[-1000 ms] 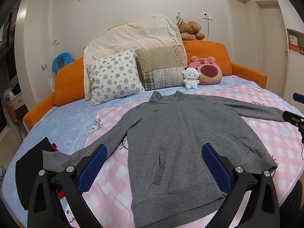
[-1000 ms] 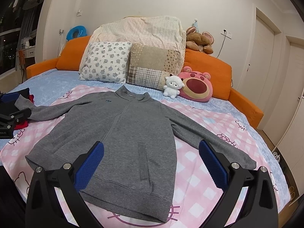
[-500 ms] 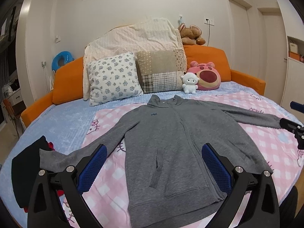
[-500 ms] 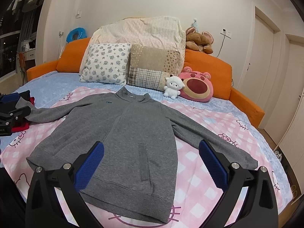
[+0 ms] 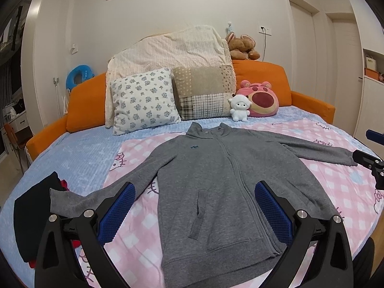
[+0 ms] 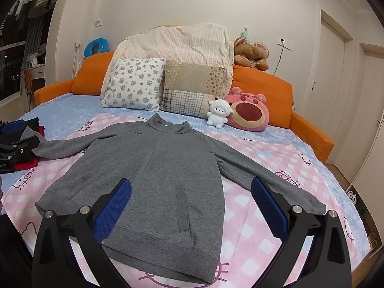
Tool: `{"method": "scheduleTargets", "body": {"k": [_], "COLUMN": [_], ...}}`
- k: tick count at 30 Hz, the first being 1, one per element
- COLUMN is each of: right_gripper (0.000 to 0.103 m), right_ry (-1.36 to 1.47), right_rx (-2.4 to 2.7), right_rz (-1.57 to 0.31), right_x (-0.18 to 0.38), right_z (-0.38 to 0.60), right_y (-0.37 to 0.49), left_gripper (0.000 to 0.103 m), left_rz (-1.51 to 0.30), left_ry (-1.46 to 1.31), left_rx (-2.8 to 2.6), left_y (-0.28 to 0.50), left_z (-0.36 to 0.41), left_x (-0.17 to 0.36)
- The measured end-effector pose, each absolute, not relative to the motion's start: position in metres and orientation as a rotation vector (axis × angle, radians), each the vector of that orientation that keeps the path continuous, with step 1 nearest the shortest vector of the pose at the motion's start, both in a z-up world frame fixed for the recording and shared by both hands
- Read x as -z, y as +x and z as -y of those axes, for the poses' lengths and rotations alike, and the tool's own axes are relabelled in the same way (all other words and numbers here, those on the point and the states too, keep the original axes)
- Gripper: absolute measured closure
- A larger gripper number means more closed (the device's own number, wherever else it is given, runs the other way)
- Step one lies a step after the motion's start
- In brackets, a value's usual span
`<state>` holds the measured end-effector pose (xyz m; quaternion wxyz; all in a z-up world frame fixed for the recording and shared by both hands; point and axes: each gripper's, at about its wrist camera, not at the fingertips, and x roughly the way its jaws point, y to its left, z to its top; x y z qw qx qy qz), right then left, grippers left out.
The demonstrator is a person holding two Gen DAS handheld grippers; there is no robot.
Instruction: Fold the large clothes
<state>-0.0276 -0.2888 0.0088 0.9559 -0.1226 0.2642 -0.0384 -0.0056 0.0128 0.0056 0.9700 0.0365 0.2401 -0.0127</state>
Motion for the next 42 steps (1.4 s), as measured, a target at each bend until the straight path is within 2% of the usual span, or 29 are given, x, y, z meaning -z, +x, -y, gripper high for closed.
{"method": "scheduleTargets", "body": {"k": [42], "right_gripper": [0.004], "right_ry": [-0.246], "right_rx": [0.070], "right_rz": [-0.538], "right_x": [-0.007], "right_z": [0.288], "right_y": [-0.024], "left_gripper": [0.002], "left_rz": [-0.530], "left_ry": [0.075], "left_rx": [0.035], "left_y": [0.005], "left_z": [-0.017], "left_x": [0.003]}}
